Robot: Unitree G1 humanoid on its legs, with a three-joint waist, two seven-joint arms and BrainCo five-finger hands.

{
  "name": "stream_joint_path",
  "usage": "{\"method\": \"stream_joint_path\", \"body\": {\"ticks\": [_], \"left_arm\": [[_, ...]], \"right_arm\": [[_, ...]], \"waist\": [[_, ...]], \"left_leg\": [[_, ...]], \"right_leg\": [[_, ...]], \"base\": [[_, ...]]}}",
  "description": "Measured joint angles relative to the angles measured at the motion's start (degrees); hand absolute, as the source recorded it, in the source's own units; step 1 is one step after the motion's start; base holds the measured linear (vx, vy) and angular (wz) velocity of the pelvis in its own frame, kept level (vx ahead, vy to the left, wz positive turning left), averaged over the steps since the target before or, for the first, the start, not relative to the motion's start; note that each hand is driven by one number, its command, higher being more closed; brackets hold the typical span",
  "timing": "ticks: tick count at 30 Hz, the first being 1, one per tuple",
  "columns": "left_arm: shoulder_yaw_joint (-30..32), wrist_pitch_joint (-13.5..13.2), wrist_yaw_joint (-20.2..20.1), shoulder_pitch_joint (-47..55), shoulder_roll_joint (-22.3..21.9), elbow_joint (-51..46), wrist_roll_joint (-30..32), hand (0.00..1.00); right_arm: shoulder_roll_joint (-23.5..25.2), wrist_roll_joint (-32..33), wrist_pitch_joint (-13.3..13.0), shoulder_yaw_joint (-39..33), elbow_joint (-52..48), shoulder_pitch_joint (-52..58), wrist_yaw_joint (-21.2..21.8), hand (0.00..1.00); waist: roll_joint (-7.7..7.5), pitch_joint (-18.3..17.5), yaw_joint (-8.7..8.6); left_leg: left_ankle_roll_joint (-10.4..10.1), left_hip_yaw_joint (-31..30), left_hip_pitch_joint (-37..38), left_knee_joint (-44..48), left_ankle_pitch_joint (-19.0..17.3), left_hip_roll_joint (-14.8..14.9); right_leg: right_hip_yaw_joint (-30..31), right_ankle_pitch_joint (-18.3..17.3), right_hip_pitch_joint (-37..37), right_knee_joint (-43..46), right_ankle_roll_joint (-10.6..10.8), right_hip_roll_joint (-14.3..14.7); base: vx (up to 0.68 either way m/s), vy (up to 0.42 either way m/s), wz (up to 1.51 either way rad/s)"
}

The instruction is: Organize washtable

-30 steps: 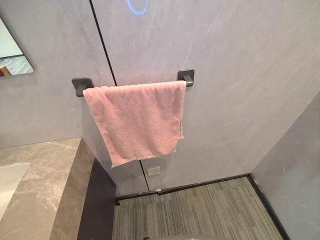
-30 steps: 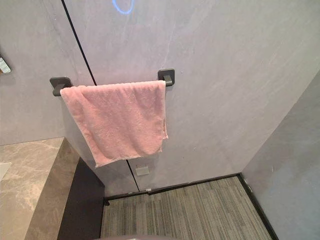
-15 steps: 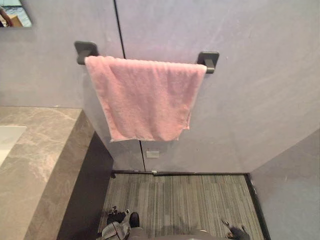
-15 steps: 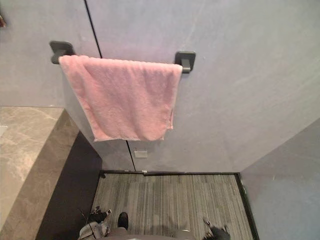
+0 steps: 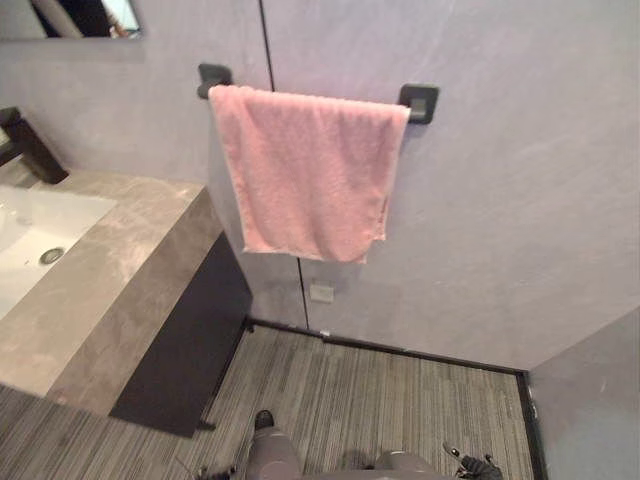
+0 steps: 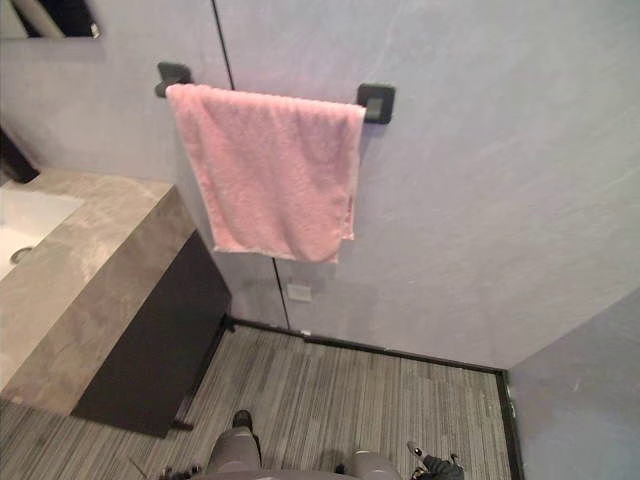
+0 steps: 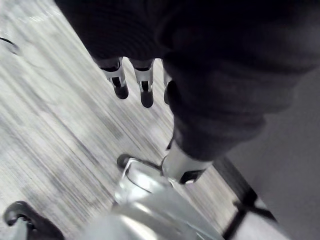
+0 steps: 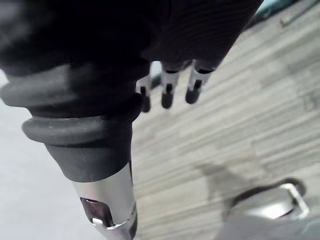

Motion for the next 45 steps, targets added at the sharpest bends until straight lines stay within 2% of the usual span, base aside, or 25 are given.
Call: {"method": "stream_joint_path", "body": {"ticks": [3, 5, 6, 7, 8, 10, 11, 12, 13, 14, 15, 18, 19, 22, 27, 29, 30, 31, 32, 33, 34, 36, 38, 42, 45], "left_arm": [[2.17, 0.43, -0.11, 0.85, -0.62, 0.55, -0.10, 0.00], [3.09, 0.49, -0.59, 0.11, -0.64, -0.04, -0.07, 0.00], [2.50, 0.48, -0.66, -0.30, -0.73, -1.85, -0.04, 0.00], [0.41, 0.00, -0.75, -2.37, 1.13, -3.96, 0.07, 0.00], [0.30, 0.17, -0.72, -3.96, 2.56, -3.69, 0.25, 0.00], [-2.95, -0.19, -0.77, -4.65, 2.74, -5.74, 0.54, 0.00], [-5.65, -0.19, -0.92, -5.30, 2.30, -5.77, 0.85, 0.00], [-7.11, -0.19, -1.03, -5.67, 2.07, -5.84, 1.01, 0.00], [-10.17, -0.35, -1.75, -6.57, 1.79, -5.91, 1.73, 0.00], [-11.59, -0.48, -2.04, -7.09, 1.66, -6.02, 2.04, 0.00], [-14.31, -0.55, -2.08, -8.23, 1.81, -6.15, 2.43, 0.00], [-19.06, -0.50, -2.08, -8.75, 4.00, -5.92, 4.18, 0.00], [-19.64, -0.10, -2.09, -7.73, 5.67, -4.56, 5.51, 0.00], [-20.00, 0.02, -2.13, -6.96, 6.74, -2.99, 8.50, 0.00], [-17.51, 0.03, -1.92, -4.12, 6.77, -0.75, 11.73, 0.00], [-14.79, -0.01, -1.71, -4.03, 6.24, 0.65, 12.76, 0.00], [-13.04, -0.02, -1.49, -4.03, 6.00, 1.28, 13.22, 0.00], [-11.96, 0.08, -0.97, -4.10, 5.90, 1.50, 13.21, 0.00], [-11.79, 0.17, -0.61, -4.55, 6.09, 1.46, 13.22, 0.00], [-10.85, 0.17, -0.53, -5.20, 6.33, 1.48, 13.24, 0.00], [-10.19, 0.08, -0.65, -6.13, 6.15, 1.54, 13.25, 0.00], [-9.01, -0.03, -0.69, -6.52, 5.54, 1.54, 13.83, 0.00], [-8.82, 0.00, -0.83, -5.83, 4.45, 1.87, 15.68, 0.00], [-8.88, 0.06, -0.78, -5.83, 3.95, 1.87, 14.90, 0.00], [-9.74, -0.10, -0.72, -6.06, 3.94, 1.73, 9.42, 0.00]], "right_arm": [[0.13, -2.32, 0.20, -2.08, 0.98, 0.75, 1.34, 0.00], [0.10, -3.18, 0.29, -3.35, 0.06, 0.58, 1.44, 0.00], [0.18, -3.26, 0.60, -3.42, -0.01, 0.29, 1.54, 0.00], [1.10, -3.23, 0.81, -3.04, 0.44, 0.41, 1.99, 0.00], [2.25, -3.23, 0.62, -3.05, 0.62, 0.48, 2.11, 0.00], [2.85, -3.24, 0.04, -3.04, -0.49, 1.29, 2.52, 0.00], [2.42, -3.23, -0.02, -3.09, -1.22, 1.56, 2.63, 0.00], [1.98, -3.22, -0.06, -3.14, -1.43, 1.59, 2.59, 0.00], [1.02, -3.18, -0.05, -3.18, -1.75, 1.27, 2.54, 0.00], [0.63, -3.18, 0.02, -3.45, -1.86, 0.88, 2.50, 0.00], [-0.18, -3.09, 0.02, -4.16, -1.65, 0.67, 2.41, 0.00], [0.23, -2.51, 0.09, -4.63, -0.27, 0.57, 2.09, 0.00], [1.17, -1.39, 0.00, -4.69, -0.31, 0.57, 1.71, 0.00], [1.54, -0.95, 0.11, -4.87, -0.24, 0.64, 1.09, 0.00], [2.29, -1.53, 0.70, -5.48, -0.48, 0.05, 0.89, 0.00], [3.05, -1.30, 0.80, -5.88, -1.47, 0.63, 0.95, 0.00], [3.50, 0.31, 0.66, -5.85, -2.69, 1.31, 1.04, 0.00], [3.58, 1.75, 0.41, -6.00, -3.42, 1.77, 1.15, 0.00], [3.90, 2.38, 0.26, -6.08, -3.49, 1.87, 1.11, 0.00], [4.25, 2.97, 0.03, -6.31, -3.66, 1.91, 1.02, 0.00], [4.42, 2.93, -0.03, -6.35, -3.60, 2.44, 1.01, 0.00], [4.51, 1.21, -0.01, -6.22, -2.73, 2.23, 1.30, 0.00], [2.92, -2.07, -0.25, -4.69, -2.68, 1.70, 1.45, 0.00], [2.01, -4.03, -0.06, -2.91, -1.87, 0.15, 1.41, 0.00], [1.98, -3.86, -0.02, -2.89, -0.81, 0.16, 1.41, 0.00]], "waist": [[0.60, 0.09, 0.15], [1.22, 0.62, -0.31], [1.43, 1.05, -0.23], [-1.54, 0.22, -1.75], [-3.52, 0.75, -2.84], [-3.21, -0.02, -1.78], [-0.79, -0.82, -2.62], [0.01, -1.26, -3.35], [1.70, -2.20, -4.54], [3.01, -2.57, -4.84], [3.41, -2.38, -5.12], [2.37, -2.28, -4.67], [1.06, -2.71, -4.88], [0.14, -3.06, -4.82], [-0.31, -1.97, -4.51], [-0.39, -1.32, -4.52], [-0.44, -1.23, -4.56], [0.44, -0.72, -4.81], [-0.31, -0.63, -5.02], [-0.37, -0.60, -5.02], [-0.49, -0.55, -5.23], [-1.97, -0.33, -4.95], [-0.18, -0.88, -4.67], [-0.12, -0.65, -4.75], [-0.12, -0.67, -4.96]], "left_leg": [[0.85, 7.75, 3.25, 9.20, -8.46, 2.49], [0.54, 12.50, 4.50, 9.10, -9.79, 4.43], [0.46, 13.43, 4.18, 7.08, -9.36, 2.95], [0.74, 7.54, 6.74, -5.79, -8.64, -3.36], [2.85, 9.39, 5.65, -2.88, -9.26, -4.46], [1.32, 16.41, 8.85, 11.28, -13.81, 0.52], [0.81, 17.01, 12.05, 11.12, -13.60, 2.80], [0.23, 17.14, 13.13, 9.33, -13.22, 3.56], [-1.42, 18.31, 15.38, 2.48, -9.88, 4.71], [-3.98, 18.96, 16.80, -3.10, -7.72, 4.43], [-5.05, 20.38, 17.95, -11.35, -7.68, 1.33], [-3.55, 22.49, 19.17, -22.30, -6.04, -2.76], [-2.83, 21.36, 19.14, -25.85, -3.55, -5.04], [-2.14, 19.49, 19.28, -29.14, -1.97, -6.75], [-2.13, 19.56, 21.07, -30.04, -1.58, -6.69], [-2.09, 19.45, 21.63, -29.67, -1.62, -6.75], [-1.51, 18.20, 21.40, -29.14, -1.96, -7.04], [0.52, 14.73, 20.75, -28.72, -3.13, -6.60], [0.55, 13.46, 20.35, -28.02, -3.13, -6.35], [0.76, 9.60, 18.38, -27.18, -2.98, -5.97], [0.54, 6.25, 17.22, -27.13, -2.46, -6.33], [-0.23, 3.10, 17.73, -28.62, -1.43, -8.43], [-1.03, 1.65, 18.62, -32.65, 1.30, -7.58], [-2.10, 1.59, 18.24, -33.80, 2.65, -6.46], [-2.00, 1.10, 19.54, -33.81, 2.99, -6.29]], "right_leg": [[-4.37, 4.16, 1.02, -6.03, 0.72, -0.87], [-8.48, 4.88, 1.67, -5.97, 1.30, -1.26], [-9.25, 4.13, 0.95, -6.17, 1.54, -0.79], [-8.85, 6.32, 1.22, -13.69, -1.46, 0.26], [-10.49, 9.60, 2.84, -16.25, -1.15, -1.55], [-18.13, 12.44, 5.29, -19.88, -0.99, -2.80], [-22.01, 12.81, 5.18, -20.26, -0.40, -3.21], [-24.03, 12.94, 4.63, -20.04, -0.19, -3.49], [-27.99, 13.14, 3.21, -18.88, 0.82, -4.73], [-29.72, 13.06, 2.41, -17.77, 1.52, -5.57], [-32.78, 13.51, 1.67, -16.37, 2.39, -7.74], [-37.95, 14.32, 1.81, -15.45, 3.54, -11.19], [-39.34, 15.25, 1.71, -15.32, 4.20, -12.84], [-39.27, 16.49, 1.73, -14.81, 4.41, -14.13], [-35.13, 19.14, 2.58, -11.39, 3.61, -15.31], [-23.61, 19.70, 0.11, -4.31, 2.73, -16.39], [-11.47, 20.78, -2.99, 0.88, 1.15, -15.07], [0.11, 19.34, -6.94, 6.06, 1.96, -12.25], [4.91, 14.83, -7.35, 5.86, 5.31, -10.33], [10.09, 10.31, -7.07, 2.01, 6.66, -6.36], [12.49, 10.03, -5.44, -4.89, 6.67, -3.71], [13.15, 12.02, -1.85, -9.70, 6.84, -3.44], [13.95, 12.03, -1.36, -11.42, 6.80, -2.16], [13.65, 12.03, -0.32, -14.85, 6.80, -1.07], [12.03, 12.03, 2.56, -16.17, 6.80, -1.14]], "base": [[-0.05, 0.125, 0.75], [-0.06, 0.124, 1.13], [-0.17, 0.001, 1.75], [-0.19, -0.020, 2.15], [-0.19, -0.088, 2.24], [-0.16, -0.029, 1.57], [-0.11, 0.088, 1.41], [-0.11, 0.187, 1.86], [-0.12, 0.260, 1.63], [-0.12, 0.289, 2.01], [-0.12, 0.396, 1.95], [-0.08, 0.309, 1.38], [-0.06, 0.203, 0.60], [-0.04, 0.106, 0.48], [-0.02, 0.011, 0.19], [-0.01, 0.009, 0.47], [0.00, 0.006, 0.82], [0.00, 0.004, 0.91], [0.07, -0.090, 1.22], [0.08, -0.127, 1.51], [0.08, -0.127, 1.62], [0.03, -0.087, 1.20], [0.08, -0.070, 0.53], [0.04, -0.122, 0.03], [-0.01, -0.059, 0.20]]}}
